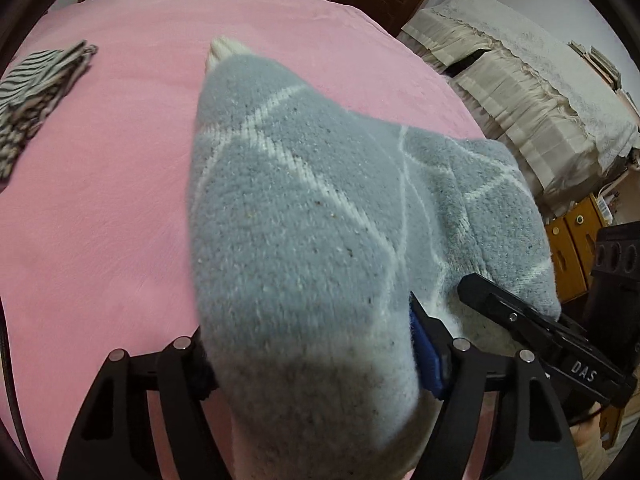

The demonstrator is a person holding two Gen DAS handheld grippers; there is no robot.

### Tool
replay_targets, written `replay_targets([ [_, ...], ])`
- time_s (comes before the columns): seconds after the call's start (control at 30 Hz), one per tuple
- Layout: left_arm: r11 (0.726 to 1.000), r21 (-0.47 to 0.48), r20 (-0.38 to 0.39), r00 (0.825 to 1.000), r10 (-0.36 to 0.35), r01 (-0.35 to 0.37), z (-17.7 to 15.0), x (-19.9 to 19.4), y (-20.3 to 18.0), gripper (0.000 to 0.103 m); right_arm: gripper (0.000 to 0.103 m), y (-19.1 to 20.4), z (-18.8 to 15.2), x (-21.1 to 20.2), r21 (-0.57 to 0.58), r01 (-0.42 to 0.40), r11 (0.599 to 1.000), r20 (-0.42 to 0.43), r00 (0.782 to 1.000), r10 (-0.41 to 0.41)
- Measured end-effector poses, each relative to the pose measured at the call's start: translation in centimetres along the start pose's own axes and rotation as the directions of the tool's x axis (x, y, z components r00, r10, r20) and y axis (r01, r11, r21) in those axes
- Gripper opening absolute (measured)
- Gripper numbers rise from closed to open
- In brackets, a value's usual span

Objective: Fold small clothes

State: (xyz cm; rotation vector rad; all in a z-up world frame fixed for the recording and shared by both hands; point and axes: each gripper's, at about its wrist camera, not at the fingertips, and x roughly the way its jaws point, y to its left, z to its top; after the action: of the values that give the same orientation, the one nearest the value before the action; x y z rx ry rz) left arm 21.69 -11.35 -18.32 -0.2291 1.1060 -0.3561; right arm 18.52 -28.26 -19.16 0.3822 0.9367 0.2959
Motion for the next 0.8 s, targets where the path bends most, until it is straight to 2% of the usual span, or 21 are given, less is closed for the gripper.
replay_targets([
  [0.27, 0.999, -0.031, 0.016, 0.999, 0.033, -0.032, -3.3, -7.6, 3.1, 0.073, 0.051, 6.2, -3.3, -2.2, -0.003, -0.061, 0.998, -0.054, 0.997, 0.061],
  [0.47, 0.996, -0.078, 0.067, 0.996, 0.056, -0.051, -2.8, -15.0, 9.3, 0.073, 0.051, 13.6, -2.3, -1.6, -0.041, -0.168, 0.985, -0.073, 0.984, 0.164],
  [0.63, 0.991, -0.049, 0.143, 0.982, 0.127, -0.121, 1.9, -21.0, 14.6, 0.073, 0.051, 23.1, 1.4, 0.6, -0.108, -0.251, 0.962, -0.043, 0.968, 0.248],
  [0.73, 0.986, -0.013, 0.204, 0.965, 0.165, -0.166, 6.1, -23.9, 18.4, 0.073, 0.051, 29.2, 4.9, 3.0, -0.122, -0.299, 0.946, -0.017, 0.954, 0.299],
  [0.8, 0.983, 0.002, 0.242, 0.954, 0.176, -0.182, 9.5, -25.2, 21.4, 0.073, 0.051, 31.8, 7.6, 5.4, -0.120, -0.331, 0.936, 0.007, 0.943, 0.334],
])
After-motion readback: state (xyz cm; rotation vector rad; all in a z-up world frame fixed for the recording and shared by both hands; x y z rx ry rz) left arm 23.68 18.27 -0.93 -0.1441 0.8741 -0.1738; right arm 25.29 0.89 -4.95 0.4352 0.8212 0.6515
